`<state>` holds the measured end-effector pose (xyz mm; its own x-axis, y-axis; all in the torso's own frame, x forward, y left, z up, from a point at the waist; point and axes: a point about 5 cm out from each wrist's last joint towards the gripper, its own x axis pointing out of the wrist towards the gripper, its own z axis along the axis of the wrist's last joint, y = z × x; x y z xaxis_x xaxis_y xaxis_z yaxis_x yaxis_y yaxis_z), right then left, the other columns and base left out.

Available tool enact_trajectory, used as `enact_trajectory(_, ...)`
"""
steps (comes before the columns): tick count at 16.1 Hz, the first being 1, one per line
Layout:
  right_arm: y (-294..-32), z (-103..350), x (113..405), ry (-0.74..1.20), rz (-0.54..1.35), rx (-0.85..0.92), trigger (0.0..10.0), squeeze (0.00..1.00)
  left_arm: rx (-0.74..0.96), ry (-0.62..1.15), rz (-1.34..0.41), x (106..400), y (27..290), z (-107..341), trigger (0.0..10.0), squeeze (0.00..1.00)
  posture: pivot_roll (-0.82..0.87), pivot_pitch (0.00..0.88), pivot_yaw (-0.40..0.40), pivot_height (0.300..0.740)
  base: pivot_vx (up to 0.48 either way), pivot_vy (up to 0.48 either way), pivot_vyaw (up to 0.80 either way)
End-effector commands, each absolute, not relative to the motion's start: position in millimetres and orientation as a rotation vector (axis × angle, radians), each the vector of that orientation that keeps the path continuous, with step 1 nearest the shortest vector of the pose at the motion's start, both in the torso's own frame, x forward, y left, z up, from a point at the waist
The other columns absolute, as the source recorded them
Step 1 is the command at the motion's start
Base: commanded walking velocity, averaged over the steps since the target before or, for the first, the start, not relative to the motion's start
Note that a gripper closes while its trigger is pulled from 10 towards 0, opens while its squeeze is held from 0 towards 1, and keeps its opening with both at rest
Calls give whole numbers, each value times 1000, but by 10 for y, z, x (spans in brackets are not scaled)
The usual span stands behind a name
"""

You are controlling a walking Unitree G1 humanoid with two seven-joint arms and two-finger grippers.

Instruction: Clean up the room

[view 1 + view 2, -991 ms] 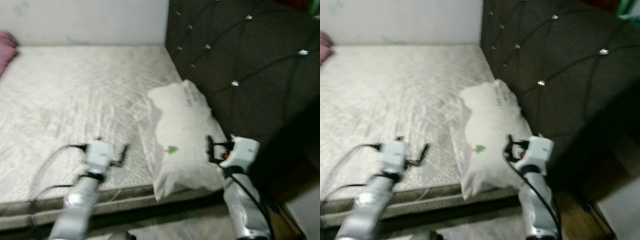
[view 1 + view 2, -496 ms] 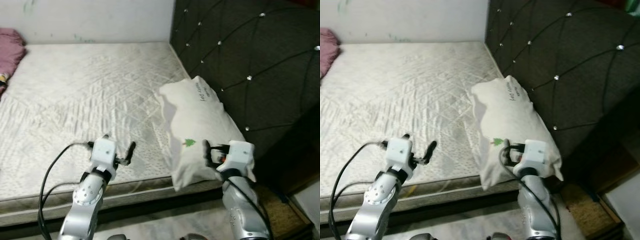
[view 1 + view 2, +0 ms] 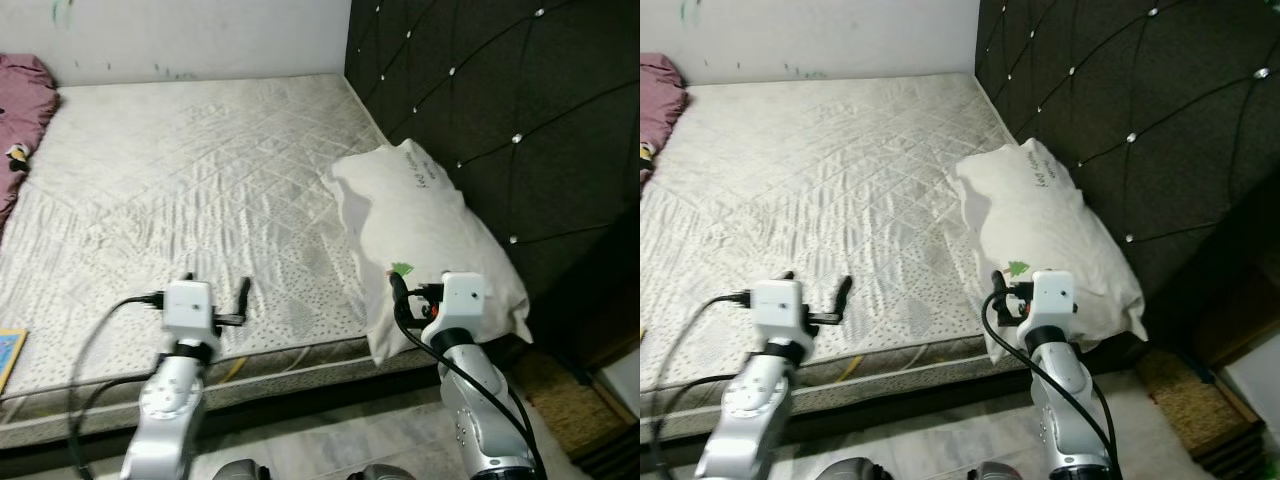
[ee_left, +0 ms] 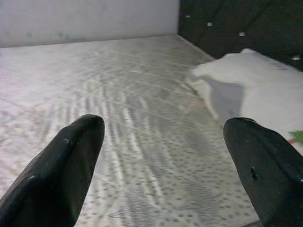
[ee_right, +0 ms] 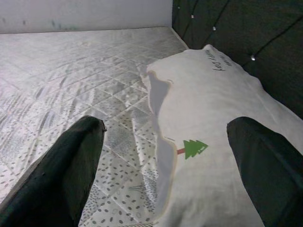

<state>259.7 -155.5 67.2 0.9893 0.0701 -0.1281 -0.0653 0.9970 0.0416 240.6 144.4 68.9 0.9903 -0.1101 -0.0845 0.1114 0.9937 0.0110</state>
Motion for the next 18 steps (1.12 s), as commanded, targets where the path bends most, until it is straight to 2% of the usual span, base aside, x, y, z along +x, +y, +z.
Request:
enact_trajectory(1, -1624, 685, 2620, 118, 48, 32, 10000, 0, 19, 61, -138, 2400, 1394, 735, 10000, 0, -19, 29, 0, 740, 259, 0, 794)
enact_trajectory(6, -1663, 663, 2596, 128, 23, 40, 10000, 0, 17, 62, -167, 2413, 1344, 733, 10000, 0, -29, 33, 3, 740, 264, 0, 643)
enact_trajectory(11, -1694, 653, 2603, 131, 9, 38, 10000, 0, 16, 67, -168, 2416, 1336, 727, 10000, 0, -29, 33, 3, 740, 271, 0, 0)
enact_trajectory(16, -1698, 643, 2601, 131, 1, 42, 10000, 0, -6, 82, -159, 2423, 1336, 705, 10000, 0, -28, 40, 2, 740, 0, 0, 0)
enact_trajectory(18, -1693, 623, 2595, 145, -8, 66, 10000, 0, -8, 83, -156, 2422, 1340, 709, 10000, 0, -25, 40, 0, 740, 0, 381, 0)
